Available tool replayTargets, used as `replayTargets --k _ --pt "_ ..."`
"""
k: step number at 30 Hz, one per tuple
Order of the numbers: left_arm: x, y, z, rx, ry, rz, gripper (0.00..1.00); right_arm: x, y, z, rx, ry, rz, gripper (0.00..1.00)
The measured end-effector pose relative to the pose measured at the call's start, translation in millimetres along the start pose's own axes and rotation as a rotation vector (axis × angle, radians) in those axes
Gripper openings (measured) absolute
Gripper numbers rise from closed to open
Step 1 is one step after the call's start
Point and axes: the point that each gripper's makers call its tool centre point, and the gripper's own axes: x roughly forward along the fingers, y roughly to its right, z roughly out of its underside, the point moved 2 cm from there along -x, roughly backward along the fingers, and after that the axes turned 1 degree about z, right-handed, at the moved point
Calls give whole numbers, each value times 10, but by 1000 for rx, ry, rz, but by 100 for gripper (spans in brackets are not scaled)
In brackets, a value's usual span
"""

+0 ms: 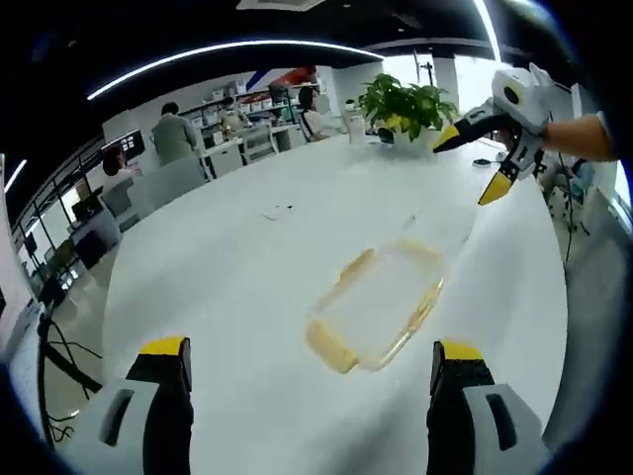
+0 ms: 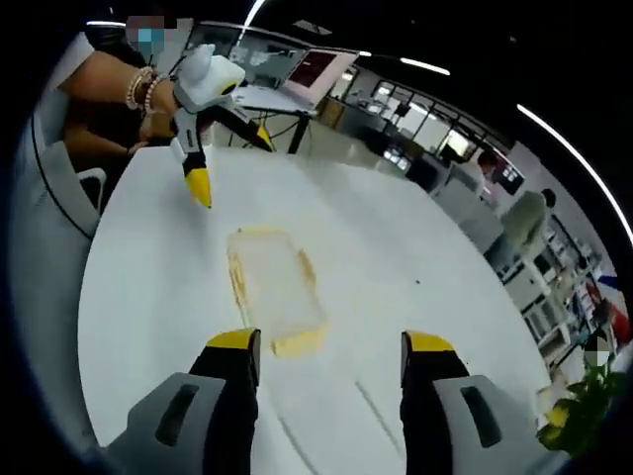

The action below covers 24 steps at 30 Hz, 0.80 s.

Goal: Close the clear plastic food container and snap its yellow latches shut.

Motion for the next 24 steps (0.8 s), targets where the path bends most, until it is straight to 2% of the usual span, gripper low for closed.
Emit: replayTargets --k 5,8,9,10,13,15,17,20,22,24 --pt "107 -61 -9 112 -59 31 99 183 44 32 -60 -32 -48 54" --pt "187 -123 38 230 -128 34 99 265 29 39 -120 -38 -90 53" --pt "210 -128 44 252 -135 37 99 289 30 54 -127 -45 -97 53" --pt "256 -113 54 280 -143 64 99 322 26 75 -132 -53 -112 54" --pt "354 -121 92 283 -167 95 98 387 0 154 -137 -91 -152 58" --pt "419 -131 107 315 -189 109 97 453 -18 220 -163 -117 -172 61" --pt "473 -147 99 359 -200 118 96 492 -53 251 -178 -130 -199 60" --pt "546 -132 79 412 -199 155 89 557 -131 258 -166 -141 -260 58" --pt "604 -110 110 432 -223 191 86 623 -188 303 -149 -172 -319 56" --pt "655 -87 164 445 -260 229 84 709 -194 350 -167 -196 -344 56"
